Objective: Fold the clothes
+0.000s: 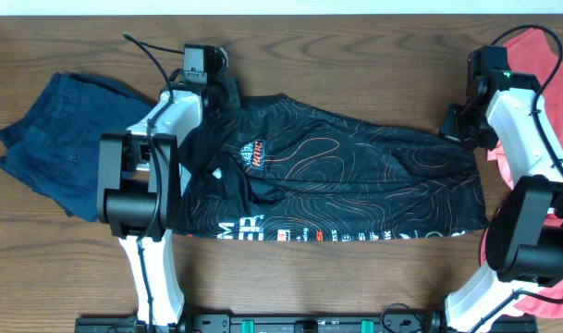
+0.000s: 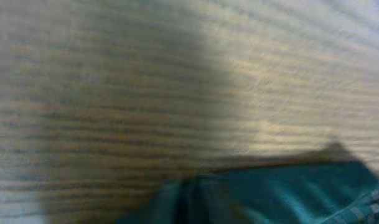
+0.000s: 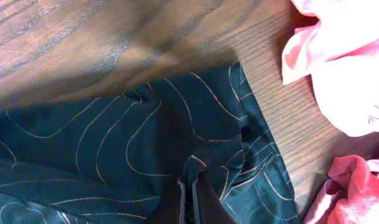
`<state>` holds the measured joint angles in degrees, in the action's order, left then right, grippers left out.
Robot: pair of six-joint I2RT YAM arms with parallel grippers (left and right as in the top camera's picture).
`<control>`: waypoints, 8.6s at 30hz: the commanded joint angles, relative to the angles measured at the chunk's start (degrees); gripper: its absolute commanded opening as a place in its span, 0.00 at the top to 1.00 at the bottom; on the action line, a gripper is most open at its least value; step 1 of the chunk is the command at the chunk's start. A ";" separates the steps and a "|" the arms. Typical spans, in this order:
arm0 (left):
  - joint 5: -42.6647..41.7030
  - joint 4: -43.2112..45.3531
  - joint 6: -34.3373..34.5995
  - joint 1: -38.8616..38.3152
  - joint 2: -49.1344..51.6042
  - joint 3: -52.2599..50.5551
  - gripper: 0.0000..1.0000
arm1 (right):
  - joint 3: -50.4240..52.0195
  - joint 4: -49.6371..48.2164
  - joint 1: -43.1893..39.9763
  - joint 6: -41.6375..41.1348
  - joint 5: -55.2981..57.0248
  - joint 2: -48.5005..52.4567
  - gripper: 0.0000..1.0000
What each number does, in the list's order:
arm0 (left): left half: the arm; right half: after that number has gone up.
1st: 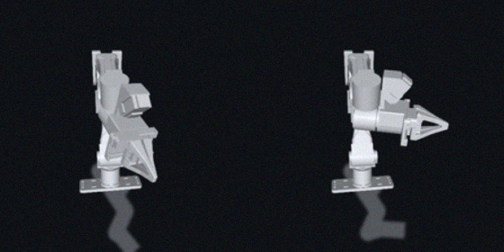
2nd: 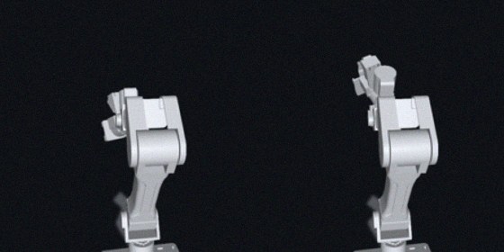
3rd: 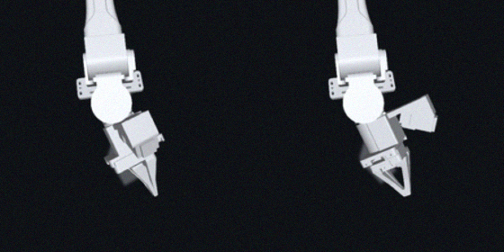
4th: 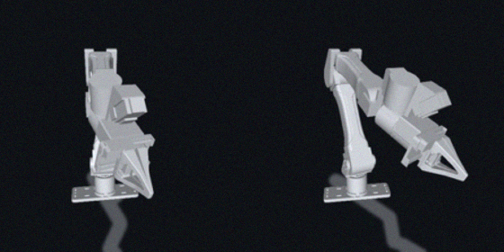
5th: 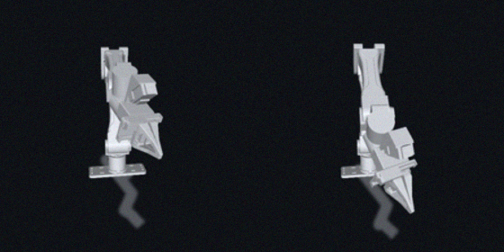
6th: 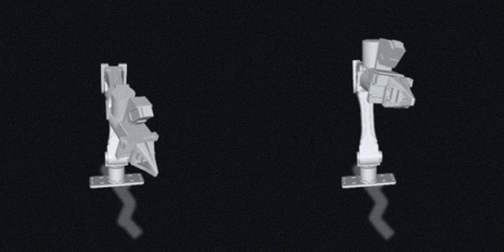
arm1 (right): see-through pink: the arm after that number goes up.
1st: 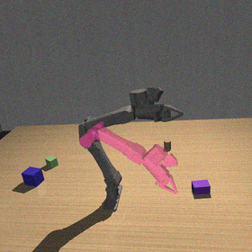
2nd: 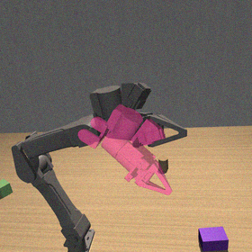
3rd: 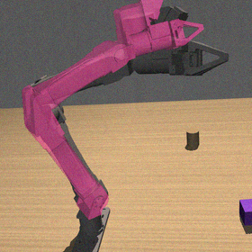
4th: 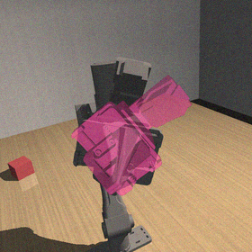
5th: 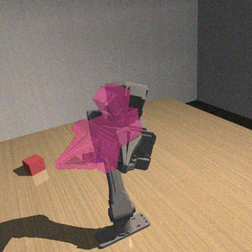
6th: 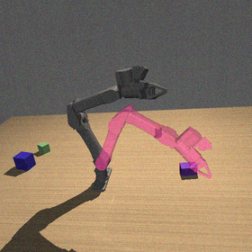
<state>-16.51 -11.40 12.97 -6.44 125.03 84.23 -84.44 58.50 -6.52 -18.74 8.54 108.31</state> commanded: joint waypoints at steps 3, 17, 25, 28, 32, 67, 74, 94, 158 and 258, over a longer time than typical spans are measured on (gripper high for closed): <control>0.28 -2.49 -0.92 0.26 0.94 1.09 0.94 | -0.31 -0.17 -0.15 -0.57 -0.17 -1.07 0.99; 0.28 -8.55 0.42 2.10 -12.74 1.14 0.94 | -0.31 -4.13 -1.22 -0.48 0.72 -1.07 0.99; 0.81 -26.25 0.39 3.89 -20.83 1.14 0.94 | -0.33 -0.76 -4.15 0.79 1.11 -1.07 0.99; 0.98 -36.30 0.39 4.24 -21.88 1.14 0.94 | -0.31 1.92 -5.53 0.76 3.28 -1.07 0.99; 1.16 -50.71 0.37 4.33 -21.94 1.14 0.94 | -0.31 5.29 -6.71 0.79 7.21 -1.07 0.99; -1.88 -47.25 -0.81 -0.22 -21.57 0.09 0.45 | -0.13 15.30 -8.07 6.38 -1.40 -1.05 0.73; 1.40 -36.24 -1.36 -5.49 -16.72 0.09 0.38 | -0.13 15.63 -8.02 7.04 -3.26 -1.05 0.65; 0.68 -31.19 -1.86 -7.37 -7.89 0.13 0.94 | -0.13 15.63 -8.04 7.04 -3.19 -1.05 0.64; 6.40 -47.69 2.34 -24.70 -33.83 -7.26 0.41 | 18.93 -4.90 -9.90 5.27 2.21 -1.03 0.99; 6.01 -49.83 3.63 7.76 -40.87 -11.67 0.52 | 5.57 2.47 -12.55 16.76 -2.64 -0.22 0.99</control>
<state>-10.37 -61.10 16.67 1.30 84.25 71.85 -72.47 58.57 -18.94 2.46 1.96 108.18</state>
